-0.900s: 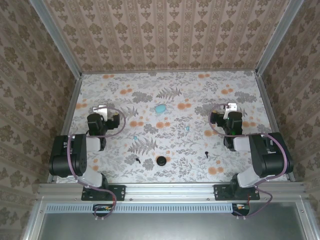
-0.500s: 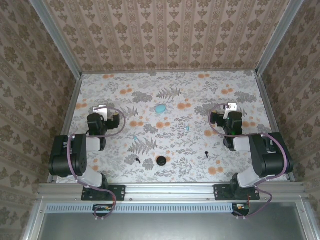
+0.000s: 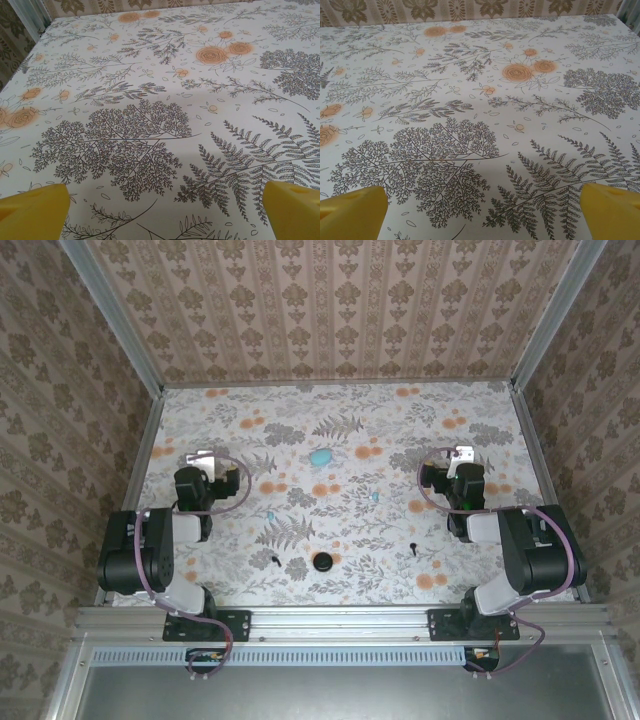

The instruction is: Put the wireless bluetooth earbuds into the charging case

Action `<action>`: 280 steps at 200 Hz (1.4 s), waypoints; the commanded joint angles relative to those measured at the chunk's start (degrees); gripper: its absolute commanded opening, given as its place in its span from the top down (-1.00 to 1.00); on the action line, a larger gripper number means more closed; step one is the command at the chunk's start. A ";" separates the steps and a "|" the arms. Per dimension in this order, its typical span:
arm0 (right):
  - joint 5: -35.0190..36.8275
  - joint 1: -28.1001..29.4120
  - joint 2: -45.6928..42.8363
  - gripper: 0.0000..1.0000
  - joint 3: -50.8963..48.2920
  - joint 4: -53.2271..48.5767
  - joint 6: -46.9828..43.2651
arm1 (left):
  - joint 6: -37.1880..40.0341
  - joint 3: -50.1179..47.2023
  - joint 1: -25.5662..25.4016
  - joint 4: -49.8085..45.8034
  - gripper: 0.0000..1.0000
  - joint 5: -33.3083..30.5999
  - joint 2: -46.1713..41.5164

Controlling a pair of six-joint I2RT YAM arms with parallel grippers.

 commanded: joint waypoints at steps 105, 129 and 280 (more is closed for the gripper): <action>-0.99 0.24 0.18 -1.00 0.92 1.80 -0.67 | 0.74 0.88 0.01 1.38 -0.99 0.82 -0.15; -1.07 0.24 0.10 -1.00 0.94 1.78 -0.70 | 0.76 0.94 0.01 1.35 -0.99 0.81 -0.08; -2.83 12.45 -15.06 -0.96 22.71 -61.94 8.90 | -20.61 24.35 -0.42 -72.69 -1.00 -15.23 -20.49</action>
